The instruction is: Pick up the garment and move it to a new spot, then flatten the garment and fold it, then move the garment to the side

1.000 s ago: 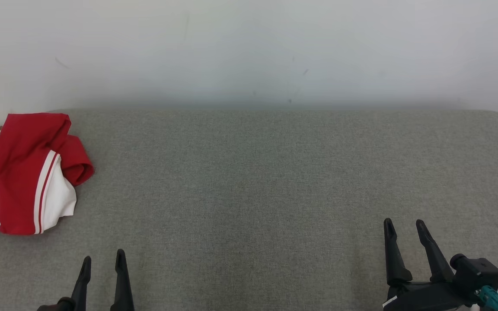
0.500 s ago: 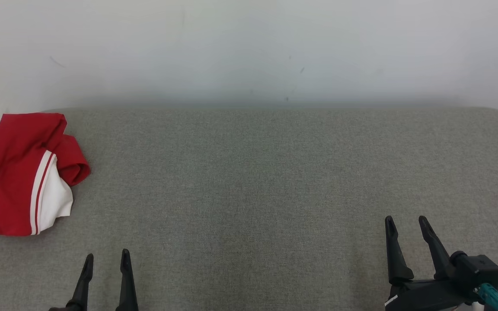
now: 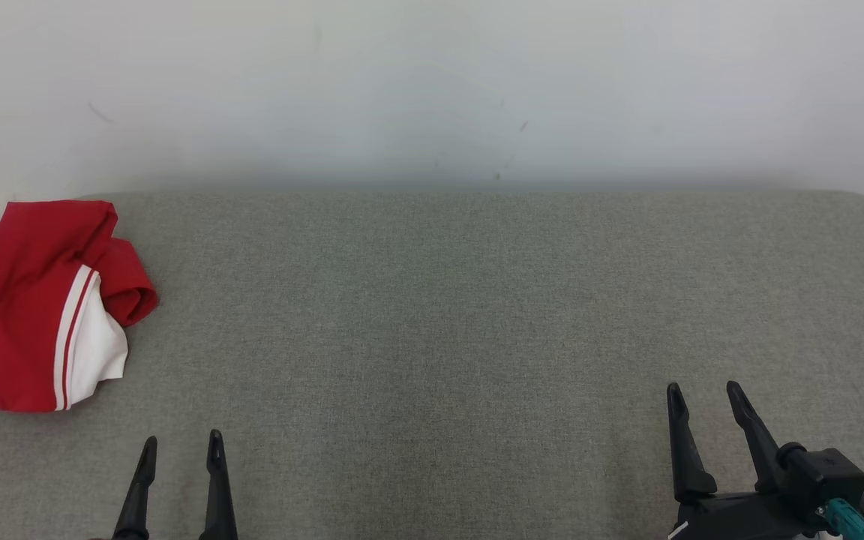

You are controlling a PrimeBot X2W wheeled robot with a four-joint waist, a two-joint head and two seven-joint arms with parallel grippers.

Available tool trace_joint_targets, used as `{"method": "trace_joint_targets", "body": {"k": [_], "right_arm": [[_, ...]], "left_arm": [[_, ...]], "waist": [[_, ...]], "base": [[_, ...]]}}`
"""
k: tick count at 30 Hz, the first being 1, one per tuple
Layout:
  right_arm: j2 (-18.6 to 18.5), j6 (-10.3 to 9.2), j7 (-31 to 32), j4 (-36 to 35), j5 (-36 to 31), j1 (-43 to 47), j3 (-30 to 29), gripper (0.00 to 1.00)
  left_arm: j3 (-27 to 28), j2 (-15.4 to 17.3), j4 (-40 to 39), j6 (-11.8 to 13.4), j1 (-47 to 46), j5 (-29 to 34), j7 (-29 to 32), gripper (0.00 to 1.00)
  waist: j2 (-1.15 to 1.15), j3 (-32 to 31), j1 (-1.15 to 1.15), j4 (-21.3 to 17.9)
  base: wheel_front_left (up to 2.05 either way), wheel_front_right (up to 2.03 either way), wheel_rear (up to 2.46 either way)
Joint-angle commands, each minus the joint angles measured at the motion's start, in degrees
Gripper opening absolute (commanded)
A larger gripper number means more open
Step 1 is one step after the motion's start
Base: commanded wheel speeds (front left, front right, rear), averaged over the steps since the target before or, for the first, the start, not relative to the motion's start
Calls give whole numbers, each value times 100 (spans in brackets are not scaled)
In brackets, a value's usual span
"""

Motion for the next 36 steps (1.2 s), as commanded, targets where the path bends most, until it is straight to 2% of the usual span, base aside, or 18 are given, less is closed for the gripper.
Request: {"method": "trace_joint_targets", "body": {"k": [1,27,36], "right_arm": [[-23,4,-9,-54,-87,95,4,100],[-23,4,-29,-14,56,125,-119,100],[-22,4,-44,32,84,167,-129,100]], "left_arm": [[23,49,-30,47,125,119,-57,100],[129,142,-73,150,188,-139,38,100],[146,167,-26,194,117,-182,53,100]], "waist": [[0,-9,0,-5],[0,-12,0,36],[0,-7,0,305]], "base": [[0,0,0],[0,0,0],[0,0,0]]}}
